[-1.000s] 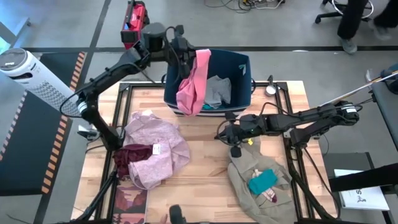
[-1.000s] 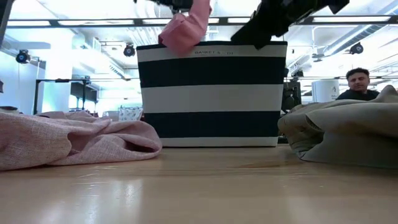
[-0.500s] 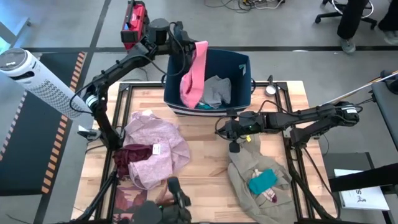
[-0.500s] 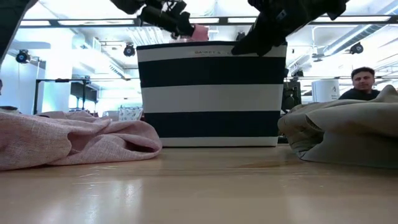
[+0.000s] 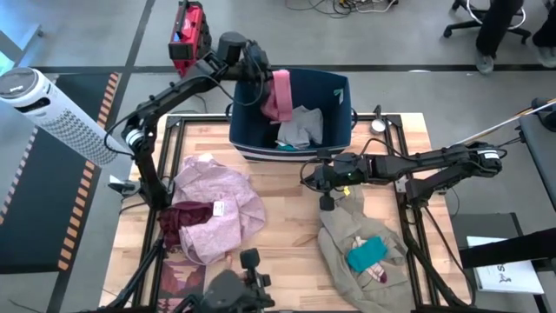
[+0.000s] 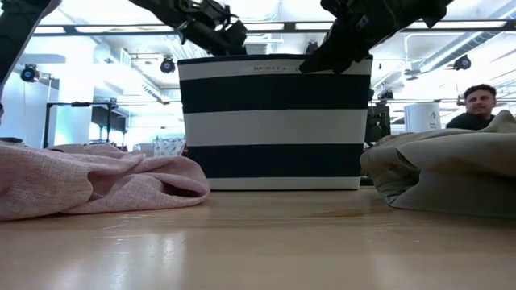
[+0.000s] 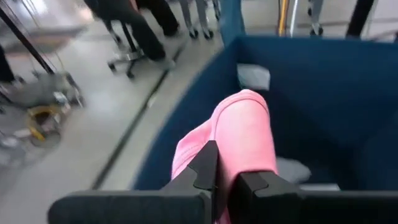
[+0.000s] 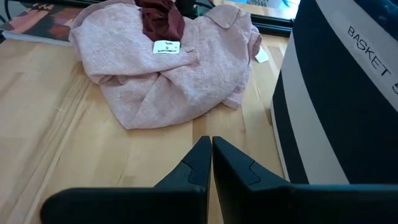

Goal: Sort clothes
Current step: Put the pink underwear into the blue laundry organizer, then put the red underwear into the blue laundry organizer

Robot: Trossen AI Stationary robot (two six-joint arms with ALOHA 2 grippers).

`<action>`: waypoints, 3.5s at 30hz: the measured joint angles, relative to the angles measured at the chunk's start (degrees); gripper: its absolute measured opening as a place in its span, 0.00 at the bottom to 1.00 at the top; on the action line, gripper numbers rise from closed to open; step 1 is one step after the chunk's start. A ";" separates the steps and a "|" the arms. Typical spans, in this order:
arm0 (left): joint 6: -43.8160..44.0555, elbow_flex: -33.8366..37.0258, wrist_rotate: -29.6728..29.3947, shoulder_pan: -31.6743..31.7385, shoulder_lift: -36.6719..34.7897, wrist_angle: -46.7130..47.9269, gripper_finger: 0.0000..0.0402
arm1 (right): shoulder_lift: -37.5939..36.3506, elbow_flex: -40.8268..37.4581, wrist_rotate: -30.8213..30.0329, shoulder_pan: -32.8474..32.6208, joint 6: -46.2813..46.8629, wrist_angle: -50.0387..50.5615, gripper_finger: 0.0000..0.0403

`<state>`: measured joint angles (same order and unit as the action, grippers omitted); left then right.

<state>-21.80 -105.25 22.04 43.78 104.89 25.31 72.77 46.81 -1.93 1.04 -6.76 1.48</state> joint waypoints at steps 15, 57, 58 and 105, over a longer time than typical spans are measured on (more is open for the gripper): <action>-9.62 0.02 -0.01 -6.19 0.15 13.83 0.41 | 0.00 0.00 -0.07 -0.02 2.95 1.72 0.00; -1.36 23.19 -4.96 -21.53 -31.36 9.34 0.71 | -8.62 -4.15 0.68 -0.29 -0.91 2.58 0.00; -0.16 26.06 -5.00 -22.26 -33.41 8.13 0.71 | -9.22 -4.21 0.66 -0.49 -1.25 2.52 0.00; 46.36 64.61 -11.60 -51.65 -45.47 30.70 0.64 | -15.63 -4.72 0.37 -15.06 11.87 9.07 0.21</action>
<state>24.56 -40.63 10.44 -7.88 59.42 56.01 57.14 42.09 -1.56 -14.02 5.12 10.55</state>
